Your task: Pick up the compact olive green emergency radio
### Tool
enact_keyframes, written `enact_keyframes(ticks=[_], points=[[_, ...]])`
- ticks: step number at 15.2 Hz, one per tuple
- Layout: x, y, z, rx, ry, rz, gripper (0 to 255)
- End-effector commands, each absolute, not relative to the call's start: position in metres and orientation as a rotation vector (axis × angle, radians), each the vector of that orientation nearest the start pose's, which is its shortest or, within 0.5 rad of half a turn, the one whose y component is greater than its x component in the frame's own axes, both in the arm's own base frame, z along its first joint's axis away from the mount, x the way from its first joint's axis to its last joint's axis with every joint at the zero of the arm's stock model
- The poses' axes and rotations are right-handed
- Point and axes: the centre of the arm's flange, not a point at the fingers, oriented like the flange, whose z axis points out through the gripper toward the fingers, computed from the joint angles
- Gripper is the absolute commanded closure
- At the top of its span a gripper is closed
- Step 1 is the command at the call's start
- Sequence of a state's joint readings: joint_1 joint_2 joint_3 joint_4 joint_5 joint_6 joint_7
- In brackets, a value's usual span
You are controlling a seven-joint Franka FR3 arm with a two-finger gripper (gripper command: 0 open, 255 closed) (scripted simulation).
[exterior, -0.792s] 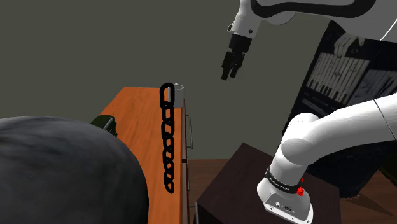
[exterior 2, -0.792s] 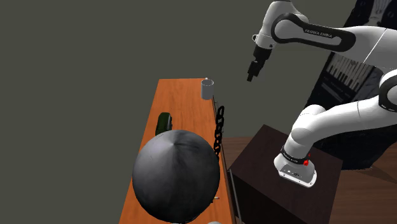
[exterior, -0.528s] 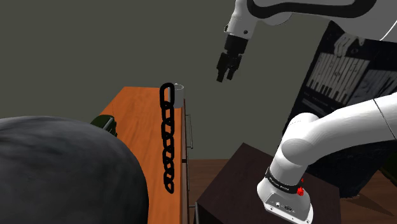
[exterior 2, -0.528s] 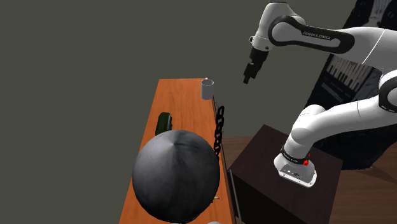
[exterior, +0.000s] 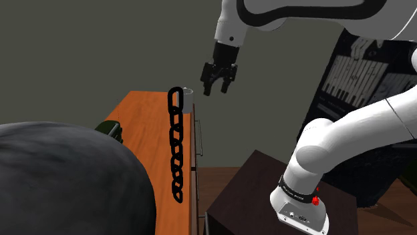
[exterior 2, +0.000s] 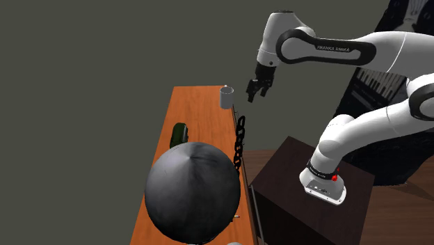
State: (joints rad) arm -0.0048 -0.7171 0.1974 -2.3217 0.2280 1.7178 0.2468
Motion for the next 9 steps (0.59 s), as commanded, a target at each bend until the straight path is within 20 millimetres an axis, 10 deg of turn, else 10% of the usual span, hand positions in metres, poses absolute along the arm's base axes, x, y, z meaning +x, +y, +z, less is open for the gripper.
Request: enact_keyframes(ticks=[1, 9], points=[[0.34, 0.129, 0.591, -3.015, 0.239, -0.117, 0], [0.383, 0.227, 0.574, -2.999, 0.467, -0.084, 0]])
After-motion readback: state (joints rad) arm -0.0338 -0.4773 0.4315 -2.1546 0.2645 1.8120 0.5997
